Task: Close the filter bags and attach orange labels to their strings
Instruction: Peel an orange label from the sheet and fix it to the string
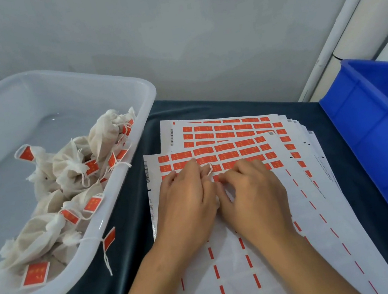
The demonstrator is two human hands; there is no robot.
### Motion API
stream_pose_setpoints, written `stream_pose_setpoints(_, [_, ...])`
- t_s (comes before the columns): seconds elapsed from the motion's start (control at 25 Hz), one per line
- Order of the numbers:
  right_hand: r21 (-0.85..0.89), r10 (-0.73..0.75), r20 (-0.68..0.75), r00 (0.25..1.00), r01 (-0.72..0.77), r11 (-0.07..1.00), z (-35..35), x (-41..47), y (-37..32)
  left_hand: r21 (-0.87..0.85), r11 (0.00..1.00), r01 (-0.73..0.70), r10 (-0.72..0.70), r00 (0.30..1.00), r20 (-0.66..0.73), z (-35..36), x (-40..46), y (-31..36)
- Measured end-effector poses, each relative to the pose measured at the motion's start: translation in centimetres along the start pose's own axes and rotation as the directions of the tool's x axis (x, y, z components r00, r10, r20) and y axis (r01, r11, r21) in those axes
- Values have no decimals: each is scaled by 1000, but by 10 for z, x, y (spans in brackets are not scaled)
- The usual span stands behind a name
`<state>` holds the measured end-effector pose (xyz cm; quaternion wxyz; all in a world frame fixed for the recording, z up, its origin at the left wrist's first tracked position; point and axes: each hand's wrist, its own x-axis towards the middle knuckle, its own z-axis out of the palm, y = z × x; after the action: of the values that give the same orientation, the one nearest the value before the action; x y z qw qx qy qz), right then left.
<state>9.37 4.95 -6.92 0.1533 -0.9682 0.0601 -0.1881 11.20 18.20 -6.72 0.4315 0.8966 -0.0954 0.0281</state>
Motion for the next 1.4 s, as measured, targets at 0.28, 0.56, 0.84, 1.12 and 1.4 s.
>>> stream_pose_setpoints(0.28, [37, 71, -16, 997, -71, 997, 7, 5, -4, -23, 1000, -8, 8, 1000, -2, -1, 1, -1])
stream_pose_setpoints(0.56, [77, 169, 11, 986, -169, 983, 12, 5, -3, -35, 999, -26, 24, 998, -52, 3, 0, -1])
stream_pose_setpoints(0.84, [89, 221, 30, 975, -223, 971, 10, 12, -6, -157, 987, 21, -33, 997, -74, 5, 0, -5])
stream_pose_setpoints(1.12, [44, 233, 56, 971, -236, 971, 7, 23, -9, -192, 980, 49, -60, 997, -52, 4, 3, -6])
stream_pose_setpoints(1.4, [153, 213, -23, 977, -207, 966, -7, 17, 17, -152, 985, 78, -85, 995, -44, 4, 2, -5])
